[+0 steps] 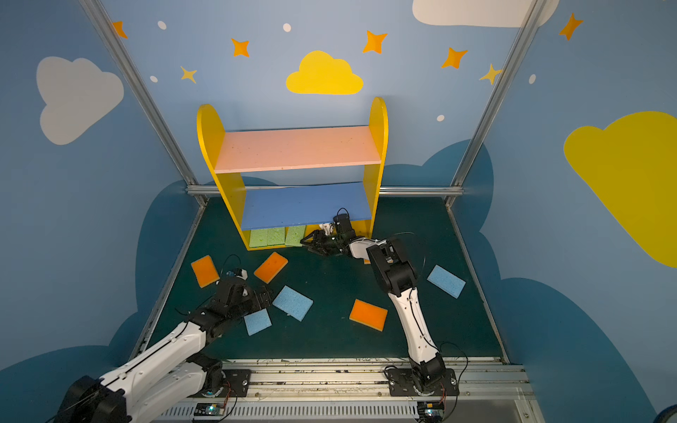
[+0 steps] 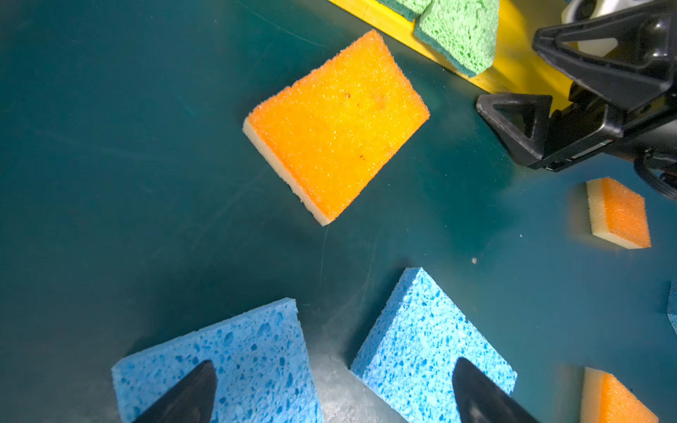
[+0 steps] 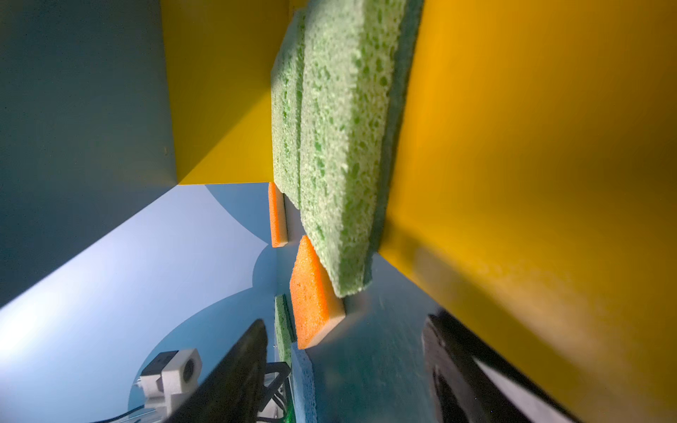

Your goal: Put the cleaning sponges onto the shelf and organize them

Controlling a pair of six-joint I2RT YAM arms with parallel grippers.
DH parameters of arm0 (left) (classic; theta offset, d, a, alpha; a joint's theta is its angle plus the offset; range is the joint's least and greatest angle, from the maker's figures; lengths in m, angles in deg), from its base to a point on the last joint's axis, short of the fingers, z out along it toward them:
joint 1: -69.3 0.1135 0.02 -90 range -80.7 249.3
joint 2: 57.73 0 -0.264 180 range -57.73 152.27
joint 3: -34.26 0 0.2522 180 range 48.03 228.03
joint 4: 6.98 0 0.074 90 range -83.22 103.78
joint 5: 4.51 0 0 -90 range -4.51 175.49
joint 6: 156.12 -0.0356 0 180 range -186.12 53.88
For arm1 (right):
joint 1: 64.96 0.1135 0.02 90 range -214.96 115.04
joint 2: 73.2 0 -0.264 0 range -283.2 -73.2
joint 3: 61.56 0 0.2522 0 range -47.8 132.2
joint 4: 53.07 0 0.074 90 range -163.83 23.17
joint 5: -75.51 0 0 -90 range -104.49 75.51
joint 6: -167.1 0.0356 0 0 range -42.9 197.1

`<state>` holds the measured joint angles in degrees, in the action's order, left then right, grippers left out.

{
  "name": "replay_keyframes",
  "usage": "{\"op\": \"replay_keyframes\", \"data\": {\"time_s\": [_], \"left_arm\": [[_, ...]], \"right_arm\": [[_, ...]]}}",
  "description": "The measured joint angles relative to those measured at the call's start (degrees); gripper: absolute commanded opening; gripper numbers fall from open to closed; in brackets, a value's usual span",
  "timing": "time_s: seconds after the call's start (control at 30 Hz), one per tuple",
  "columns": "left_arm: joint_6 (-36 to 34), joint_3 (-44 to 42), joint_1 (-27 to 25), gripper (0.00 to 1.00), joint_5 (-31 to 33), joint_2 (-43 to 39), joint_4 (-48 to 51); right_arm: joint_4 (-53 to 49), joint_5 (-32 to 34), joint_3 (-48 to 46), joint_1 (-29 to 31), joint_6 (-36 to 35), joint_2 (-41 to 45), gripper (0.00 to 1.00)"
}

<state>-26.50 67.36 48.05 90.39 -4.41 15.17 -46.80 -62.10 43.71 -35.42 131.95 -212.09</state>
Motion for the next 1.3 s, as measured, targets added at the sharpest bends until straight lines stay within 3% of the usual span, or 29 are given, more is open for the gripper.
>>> {"op": "replay_keyframes", "data": {"time_s": [0.07,0.13,0.4,1.3], "left_arm": [[0.0,0.0,0.0,1.0,-0.1,0.0,0.0],[0.0,0.0,0.0,1.0,-0.2,-0.1,-0.1],[0.0,0.0,0.0,1.0,-0.2,-0.3,-0.1],[0.0,0.0,0.0,0.99,-0.1,-1.3,-0.3]], "right_arm": [[2.4,0.0,-2.3,-0.8,0.7,0.4,0.35],[3.8,0.6,-4.5,-1.2,1.7,0.9,0.0],[7.5,2.6,-5.9,-1.6,5.7,1.2,0.0],[9.0,15.1,4.8,1.3,19.7,-4.0,0.0]]}}
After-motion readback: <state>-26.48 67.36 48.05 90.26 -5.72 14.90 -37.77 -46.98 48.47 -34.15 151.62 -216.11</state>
